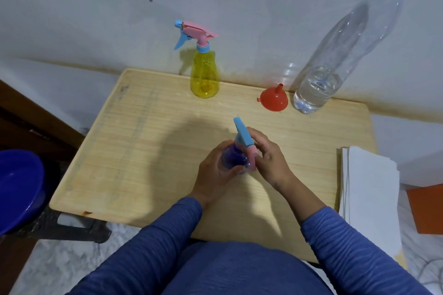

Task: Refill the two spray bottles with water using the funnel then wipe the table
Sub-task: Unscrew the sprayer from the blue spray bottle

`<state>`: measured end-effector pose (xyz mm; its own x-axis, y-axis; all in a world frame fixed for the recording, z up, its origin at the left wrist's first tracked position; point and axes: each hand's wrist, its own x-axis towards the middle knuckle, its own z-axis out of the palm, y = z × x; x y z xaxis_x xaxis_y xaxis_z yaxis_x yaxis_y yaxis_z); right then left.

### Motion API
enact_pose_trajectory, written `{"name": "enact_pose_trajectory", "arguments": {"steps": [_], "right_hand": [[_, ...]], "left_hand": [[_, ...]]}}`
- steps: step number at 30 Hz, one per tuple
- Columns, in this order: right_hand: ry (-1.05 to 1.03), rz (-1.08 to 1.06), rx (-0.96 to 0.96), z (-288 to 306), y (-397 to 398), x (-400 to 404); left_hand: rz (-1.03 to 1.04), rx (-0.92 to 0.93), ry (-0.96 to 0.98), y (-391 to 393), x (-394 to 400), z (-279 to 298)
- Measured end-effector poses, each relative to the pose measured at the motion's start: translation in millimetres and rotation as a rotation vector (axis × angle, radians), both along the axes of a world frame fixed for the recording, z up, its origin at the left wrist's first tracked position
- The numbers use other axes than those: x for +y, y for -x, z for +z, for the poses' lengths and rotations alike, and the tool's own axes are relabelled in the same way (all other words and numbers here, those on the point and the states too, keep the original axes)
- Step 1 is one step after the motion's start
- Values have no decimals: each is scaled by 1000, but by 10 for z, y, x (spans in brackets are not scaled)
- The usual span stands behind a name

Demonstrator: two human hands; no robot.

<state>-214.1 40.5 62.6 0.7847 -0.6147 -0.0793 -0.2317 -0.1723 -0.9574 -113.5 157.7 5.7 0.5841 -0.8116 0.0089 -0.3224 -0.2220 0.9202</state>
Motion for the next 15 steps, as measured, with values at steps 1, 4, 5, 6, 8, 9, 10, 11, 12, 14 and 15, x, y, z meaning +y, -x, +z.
{"name": "enact_pose_trajectory", "arguments": {"steps": [1,4,5,6,8,9,10,11,12,14,15], "right_hand": [[-31,13,-14,18,23,-6],[-113,-4,-93,43,7,-17],[-129,-11,-111,46,-1,-13],[-151,-13,-130,44,-3,0],[-163,-16,-143,33,3,30],[-128,-22,-134,31,5,35],[-90,-24,-130,40,-1,38],[-73,-37,-130,64,-8,29],[-96,-55,-146,115,-28,14],[-133,-95,-206,251,-81,-44],[-130,-122,-237,323,-109,-69]], "left_hand": [[-1,-3,-1,-2,-5,0],[-2,-9,-11,-5,-20,4],[-1,-9,-14,-6,-22,3],[-1,-13,-17,-6,-22,-3],[-1,-14,-12,-6,-19,-1],[-2,-9,-11,-4,-20,5],[-3,-4,-14,-6,-21,4],[-5,-4,-16,-3,-20,12],[-6,-9,-18,-2,-19,13],[-8,-19,-14,-6,-19,4],[-10,-19,-11,-7,-16,-4]]}}
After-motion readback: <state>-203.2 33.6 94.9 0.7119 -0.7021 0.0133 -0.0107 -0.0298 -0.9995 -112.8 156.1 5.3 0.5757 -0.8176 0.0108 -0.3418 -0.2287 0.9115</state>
